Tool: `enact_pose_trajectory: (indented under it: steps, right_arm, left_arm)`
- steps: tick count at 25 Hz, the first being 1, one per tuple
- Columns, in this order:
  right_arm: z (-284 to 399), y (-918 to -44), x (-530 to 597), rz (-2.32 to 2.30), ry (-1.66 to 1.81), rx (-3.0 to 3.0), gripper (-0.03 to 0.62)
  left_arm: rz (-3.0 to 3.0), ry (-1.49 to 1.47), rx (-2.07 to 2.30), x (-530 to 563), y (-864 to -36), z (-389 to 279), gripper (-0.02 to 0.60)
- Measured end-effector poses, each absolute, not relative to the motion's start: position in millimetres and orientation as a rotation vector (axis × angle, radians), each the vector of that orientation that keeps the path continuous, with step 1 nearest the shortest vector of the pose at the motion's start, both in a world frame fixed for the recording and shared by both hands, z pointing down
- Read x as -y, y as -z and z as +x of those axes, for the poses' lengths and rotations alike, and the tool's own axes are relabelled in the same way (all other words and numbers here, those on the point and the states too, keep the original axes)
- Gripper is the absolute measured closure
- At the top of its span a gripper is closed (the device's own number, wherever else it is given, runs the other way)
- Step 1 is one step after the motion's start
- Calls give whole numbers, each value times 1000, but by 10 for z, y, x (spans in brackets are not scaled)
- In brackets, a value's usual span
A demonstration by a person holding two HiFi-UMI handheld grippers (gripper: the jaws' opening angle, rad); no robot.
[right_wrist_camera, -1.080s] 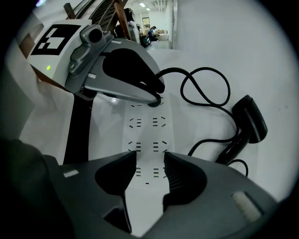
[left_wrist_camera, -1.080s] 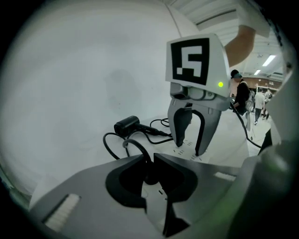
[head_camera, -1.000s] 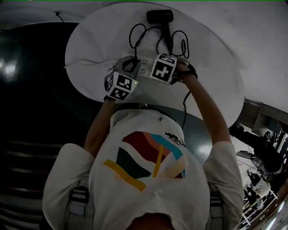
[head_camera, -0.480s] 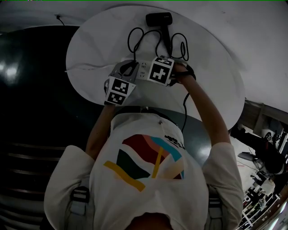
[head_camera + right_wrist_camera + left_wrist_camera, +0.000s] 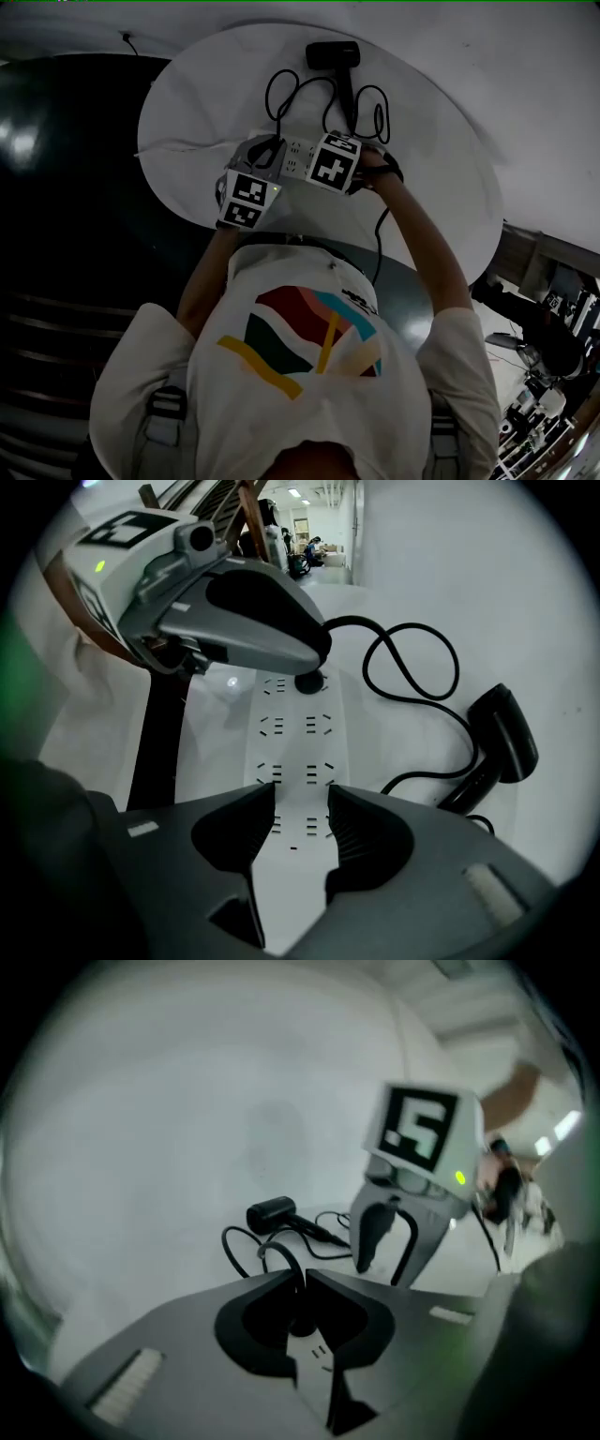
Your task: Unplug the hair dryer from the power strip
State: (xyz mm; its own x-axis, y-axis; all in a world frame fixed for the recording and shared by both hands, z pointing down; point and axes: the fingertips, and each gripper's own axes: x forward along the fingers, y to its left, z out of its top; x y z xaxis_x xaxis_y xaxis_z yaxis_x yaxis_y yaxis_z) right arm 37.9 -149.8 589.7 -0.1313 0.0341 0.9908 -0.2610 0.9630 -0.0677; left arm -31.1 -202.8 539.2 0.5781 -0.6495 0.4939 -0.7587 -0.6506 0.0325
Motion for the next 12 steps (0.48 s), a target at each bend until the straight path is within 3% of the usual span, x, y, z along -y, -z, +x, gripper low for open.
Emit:
enact_pose_trajectory:
  steps: [5,10,12]
  right_arm:
    - [382,-5853,1503,167,-282,1686,396]
    - [350,-5874,1524,175,-263,1695,396]
    - [340,-5888,1499,156,-243,1693,402]
  left_arm:
    - [2645,-746,1167,2034,-5286,-253,552]
    - [2410,-480,1214,2137,-5338,-361,572]
    - [2490,-631,1212,2072,-5368,-357,572]
